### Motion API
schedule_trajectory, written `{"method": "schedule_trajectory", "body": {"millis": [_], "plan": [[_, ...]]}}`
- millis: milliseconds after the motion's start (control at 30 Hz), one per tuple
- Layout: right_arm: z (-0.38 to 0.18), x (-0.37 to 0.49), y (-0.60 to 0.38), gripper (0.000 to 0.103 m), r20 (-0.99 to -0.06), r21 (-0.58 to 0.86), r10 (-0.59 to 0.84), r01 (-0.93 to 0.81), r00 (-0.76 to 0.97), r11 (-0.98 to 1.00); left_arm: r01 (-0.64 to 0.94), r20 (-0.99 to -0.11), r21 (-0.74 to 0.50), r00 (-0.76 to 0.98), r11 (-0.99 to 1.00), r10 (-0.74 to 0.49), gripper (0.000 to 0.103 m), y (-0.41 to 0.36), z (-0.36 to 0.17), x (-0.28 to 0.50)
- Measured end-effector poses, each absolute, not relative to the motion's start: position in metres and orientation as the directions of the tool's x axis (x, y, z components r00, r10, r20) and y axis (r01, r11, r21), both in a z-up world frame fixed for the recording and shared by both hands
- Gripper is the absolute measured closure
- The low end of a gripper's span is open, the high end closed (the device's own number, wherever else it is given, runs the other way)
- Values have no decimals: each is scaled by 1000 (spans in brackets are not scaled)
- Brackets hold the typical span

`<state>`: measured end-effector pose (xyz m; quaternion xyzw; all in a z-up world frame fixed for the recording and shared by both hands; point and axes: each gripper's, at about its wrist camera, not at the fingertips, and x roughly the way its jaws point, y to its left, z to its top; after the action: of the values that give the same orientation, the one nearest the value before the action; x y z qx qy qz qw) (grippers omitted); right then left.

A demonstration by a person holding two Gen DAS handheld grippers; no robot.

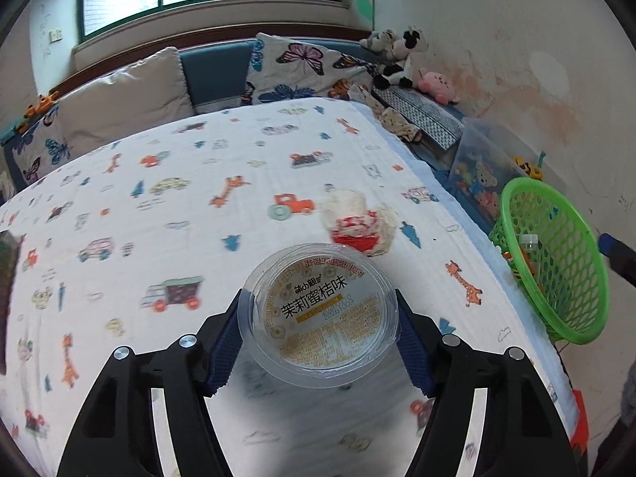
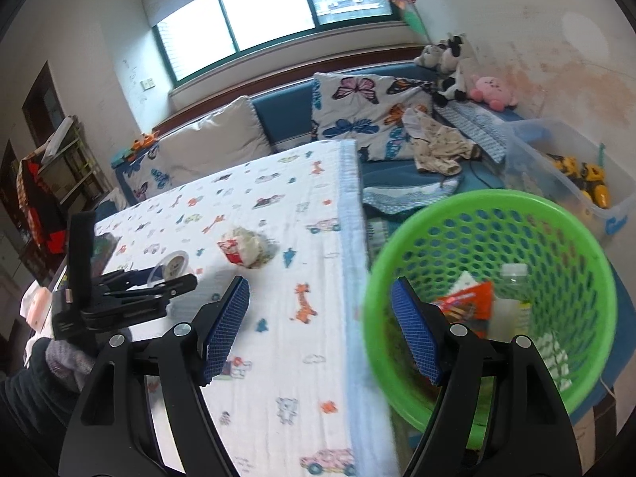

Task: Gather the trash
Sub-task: 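Grasp crumpled red-and-white paper cup with right tool while left tool holds tub, then drop paper cup into green basket with right tool while left tool carries tub over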

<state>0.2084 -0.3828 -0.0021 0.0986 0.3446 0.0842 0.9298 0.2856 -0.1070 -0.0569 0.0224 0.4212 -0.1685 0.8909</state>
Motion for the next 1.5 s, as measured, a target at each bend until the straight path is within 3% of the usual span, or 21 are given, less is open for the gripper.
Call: {"method": "schedule_trajectory", "body": {"millis": [600,1067,1500], "plan": [[-43,294,-291,29,-702,221,303,-208,645,953,221,-739,-146,623,964,-255,36,-33,-39,259],[-83,353,-255,29,-765,219,272,-161,584,962,176,-740,-174,626,969,-246,36,-4,-45,250],[-88,360,-255,47,-762,212,259,-150,593,966,179,-744,-180,618,967,-253,36,-5,-50,248]]}}
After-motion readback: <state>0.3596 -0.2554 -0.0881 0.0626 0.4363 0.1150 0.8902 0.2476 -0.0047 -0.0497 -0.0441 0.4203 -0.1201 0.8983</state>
